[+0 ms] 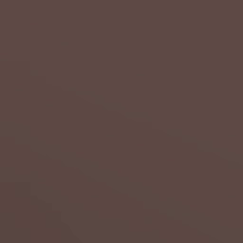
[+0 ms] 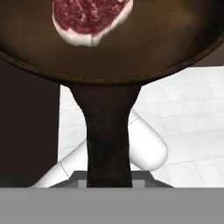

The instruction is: Pick up the pan with the steak in it and place it on the dining table. Then place the steak on the plate.

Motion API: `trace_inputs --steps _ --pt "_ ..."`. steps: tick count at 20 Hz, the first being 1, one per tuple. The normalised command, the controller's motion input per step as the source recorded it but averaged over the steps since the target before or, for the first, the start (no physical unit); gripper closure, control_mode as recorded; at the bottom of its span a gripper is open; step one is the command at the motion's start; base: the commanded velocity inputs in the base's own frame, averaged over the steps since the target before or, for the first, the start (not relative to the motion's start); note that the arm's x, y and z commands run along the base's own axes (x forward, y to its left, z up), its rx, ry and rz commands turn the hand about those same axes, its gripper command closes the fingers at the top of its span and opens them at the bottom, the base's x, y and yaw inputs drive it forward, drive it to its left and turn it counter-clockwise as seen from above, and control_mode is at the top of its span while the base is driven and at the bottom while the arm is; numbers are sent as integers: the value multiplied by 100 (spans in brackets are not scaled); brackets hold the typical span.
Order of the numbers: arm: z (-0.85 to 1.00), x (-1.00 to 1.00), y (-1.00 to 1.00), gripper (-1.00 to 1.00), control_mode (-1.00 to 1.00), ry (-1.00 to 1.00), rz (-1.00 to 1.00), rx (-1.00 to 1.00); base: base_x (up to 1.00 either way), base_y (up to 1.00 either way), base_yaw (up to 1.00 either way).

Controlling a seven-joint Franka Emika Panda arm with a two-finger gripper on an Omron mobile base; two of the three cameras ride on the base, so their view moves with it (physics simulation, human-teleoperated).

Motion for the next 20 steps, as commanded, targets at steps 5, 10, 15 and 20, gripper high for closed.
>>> trace_inputs --steps 5,10,15,20 --pt "0 0 0 100 100 0 0 0 0 0 -50" --pt "0 0 0 100 100 0 0 0 0 0 -50" --pt "0 0 0 100 100 0 0 0 1 -2 -48" --pt "0 0 0 100 100 0 0 0 0 -9 -26"
